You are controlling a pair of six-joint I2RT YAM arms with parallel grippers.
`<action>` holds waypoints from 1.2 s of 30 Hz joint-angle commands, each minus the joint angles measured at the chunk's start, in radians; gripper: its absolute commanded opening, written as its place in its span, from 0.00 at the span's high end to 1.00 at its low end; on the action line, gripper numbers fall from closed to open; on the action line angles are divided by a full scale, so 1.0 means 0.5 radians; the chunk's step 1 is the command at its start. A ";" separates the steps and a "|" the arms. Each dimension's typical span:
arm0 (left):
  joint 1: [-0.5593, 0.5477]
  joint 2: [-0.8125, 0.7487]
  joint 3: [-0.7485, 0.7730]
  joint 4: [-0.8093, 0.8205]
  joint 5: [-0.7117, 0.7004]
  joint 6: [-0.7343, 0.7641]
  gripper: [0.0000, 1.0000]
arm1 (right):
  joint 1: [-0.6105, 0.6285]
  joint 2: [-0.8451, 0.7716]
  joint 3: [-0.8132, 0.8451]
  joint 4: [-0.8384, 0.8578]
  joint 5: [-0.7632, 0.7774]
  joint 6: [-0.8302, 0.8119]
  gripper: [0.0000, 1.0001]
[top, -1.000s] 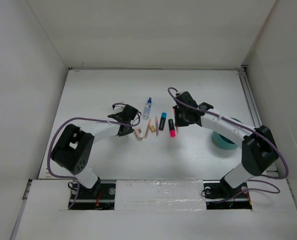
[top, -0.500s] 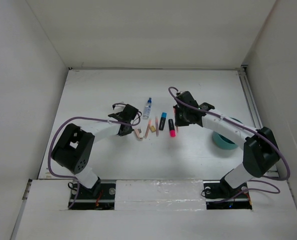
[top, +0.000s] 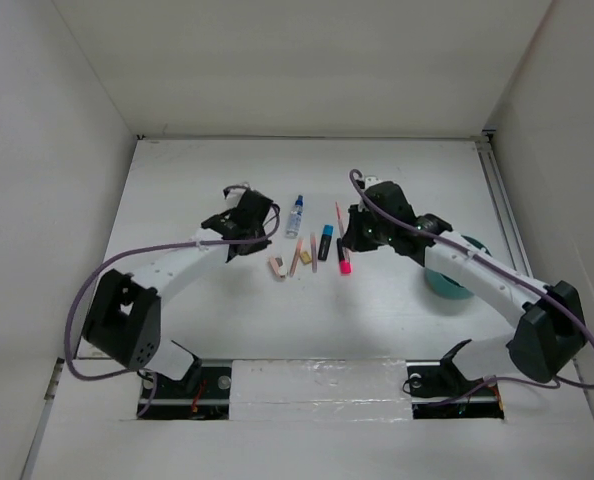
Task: Sort the stationery into containers
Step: Pick up the pen cap from the center of the board, then close the pen cap on the pen.
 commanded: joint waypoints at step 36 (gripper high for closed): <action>0.100 -1.682 0.001 0.518 1.037 0.538 1.00 | 0.848 -0.290 -0.449 1.901 -0.706 0.782 1.00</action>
